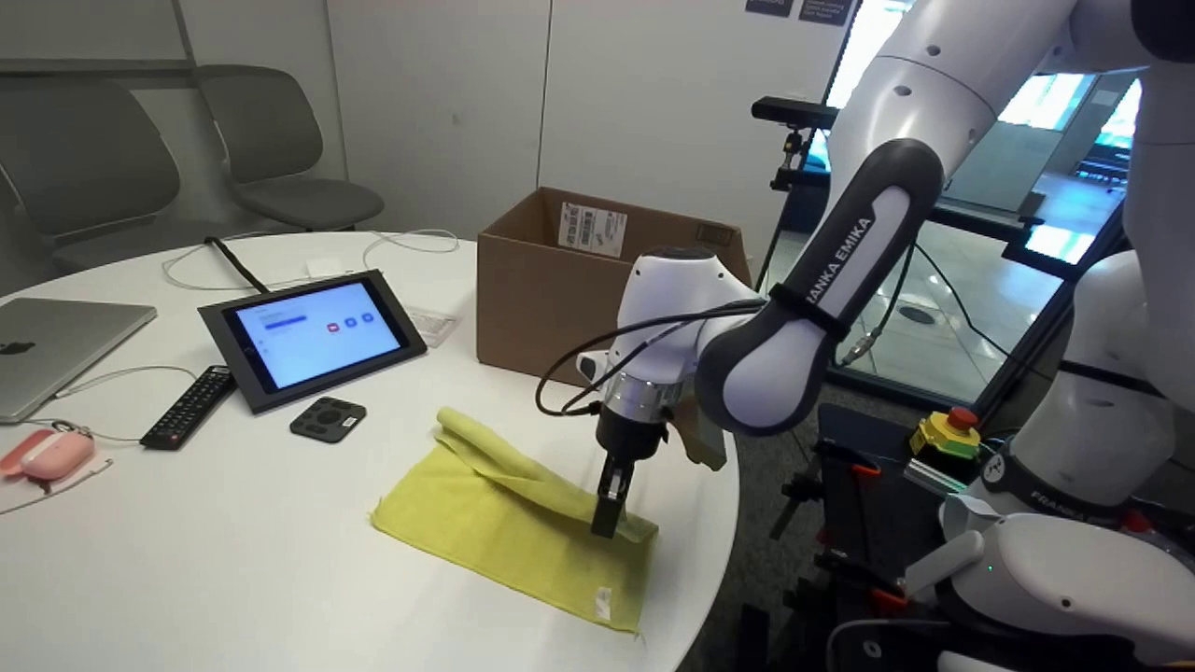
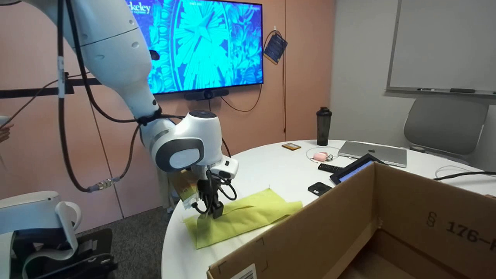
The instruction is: Place the green marker on the yellow towel, fold the yellow towel and place it inside the brown box
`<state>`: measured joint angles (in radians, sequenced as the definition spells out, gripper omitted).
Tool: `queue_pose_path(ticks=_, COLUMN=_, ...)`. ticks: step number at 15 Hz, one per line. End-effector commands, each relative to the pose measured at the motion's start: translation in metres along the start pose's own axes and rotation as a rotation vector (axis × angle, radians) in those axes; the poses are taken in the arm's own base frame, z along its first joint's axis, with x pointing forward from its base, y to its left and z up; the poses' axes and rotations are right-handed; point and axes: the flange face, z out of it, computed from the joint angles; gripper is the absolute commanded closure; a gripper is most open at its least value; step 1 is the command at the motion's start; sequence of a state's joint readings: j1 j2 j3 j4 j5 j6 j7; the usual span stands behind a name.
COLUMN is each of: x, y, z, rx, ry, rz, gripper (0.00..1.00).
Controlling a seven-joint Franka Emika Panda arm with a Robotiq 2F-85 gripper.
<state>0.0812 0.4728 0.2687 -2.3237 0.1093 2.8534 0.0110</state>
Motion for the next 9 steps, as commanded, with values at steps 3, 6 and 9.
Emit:
queue_pose_path(ticks=3, x=-0.005, y=-0.051, z=0.028, rx=-0.027, ry=-0.033, rz=-0.061, gripper=0.98)
queue_pose_path(ticks=6, x=-0.004, y=-0.072, z=0.043, rx=-0.06, ry=-0.025, rz=-0.003, gripper=0.98)
queue_pose_path(ticks=9, x=0.004, y=-0.084, z=0.057, rx=-0.103, ry=-0.012, rz=0.079, gripper=0.98)
